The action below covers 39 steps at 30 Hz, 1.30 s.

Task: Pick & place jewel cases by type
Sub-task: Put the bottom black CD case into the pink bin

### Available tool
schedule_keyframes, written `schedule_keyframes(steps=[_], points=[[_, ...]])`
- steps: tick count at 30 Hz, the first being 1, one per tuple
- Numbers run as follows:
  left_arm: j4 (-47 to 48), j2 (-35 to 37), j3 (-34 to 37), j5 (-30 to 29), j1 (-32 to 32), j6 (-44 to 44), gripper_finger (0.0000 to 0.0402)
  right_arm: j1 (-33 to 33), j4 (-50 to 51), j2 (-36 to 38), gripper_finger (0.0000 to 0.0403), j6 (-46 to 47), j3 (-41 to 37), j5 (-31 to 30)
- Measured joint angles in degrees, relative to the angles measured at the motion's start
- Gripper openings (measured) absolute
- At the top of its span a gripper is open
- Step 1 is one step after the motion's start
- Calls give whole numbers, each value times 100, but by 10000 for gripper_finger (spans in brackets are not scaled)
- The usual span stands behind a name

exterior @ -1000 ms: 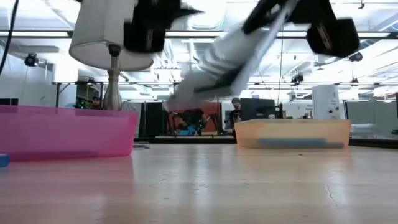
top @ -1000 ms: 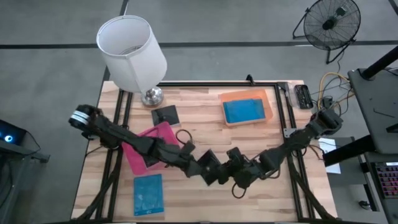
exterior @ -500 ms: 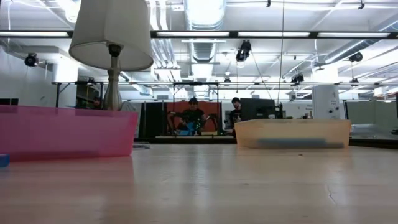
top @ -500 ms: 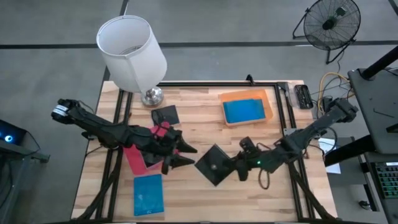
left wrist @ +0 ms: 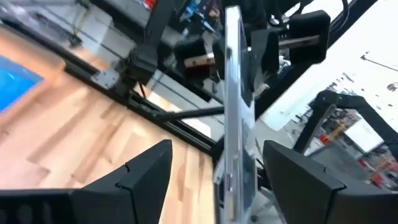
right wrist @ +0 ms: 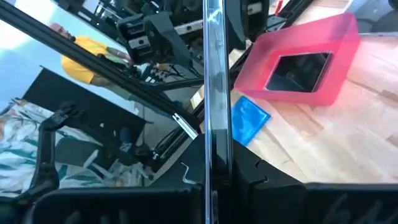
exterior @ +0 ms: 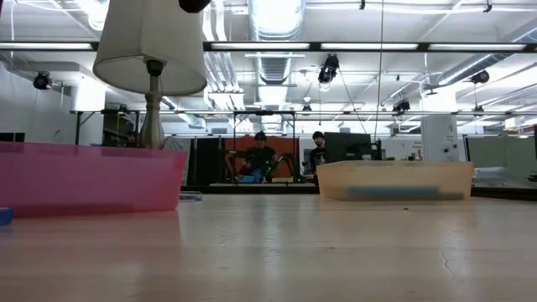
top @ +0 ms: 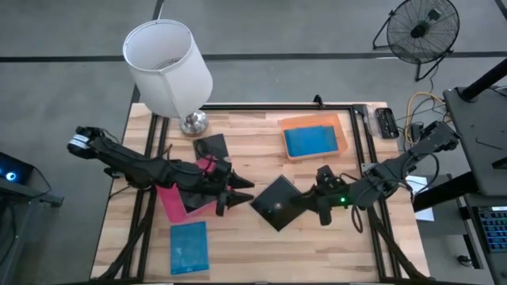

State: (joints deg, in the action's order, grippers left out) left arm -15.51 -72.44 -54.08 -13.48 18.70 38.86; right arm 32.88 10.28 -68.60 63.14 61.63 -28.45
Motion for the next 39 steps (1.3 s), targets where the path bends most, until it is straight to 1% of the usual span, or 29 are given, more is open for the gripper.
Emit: schedule_keyframes(steps=[6,8,13,17,21,29,34,39], points=[[-206,-375,-97,246,1,276,236,-9,7,-7,18,-64,0,0],[-405,-538,-187,451,2,300,236,-9,5,-11,18,-81,0,0],[-420,-937,-442,829,2,327,236,-9,9,-13,18,-130,0,1],[-423,-1132,-585,909,2,444,227,-9,5,-13,18,-143,0,0],[-424,-1232,-668,912,2,482,193,-4,5,-13,18,-145,0,2],[-442,-1181,-706,771,2,488,97,-4,4,-13,21,-184,0,28],[-439,-1175,-706,759,2,502,49,-4,4,-13,51,-211,0,39],[-431,-1172,-705,765,2,589,18,-9,14,-13,81,-423,0,39]])
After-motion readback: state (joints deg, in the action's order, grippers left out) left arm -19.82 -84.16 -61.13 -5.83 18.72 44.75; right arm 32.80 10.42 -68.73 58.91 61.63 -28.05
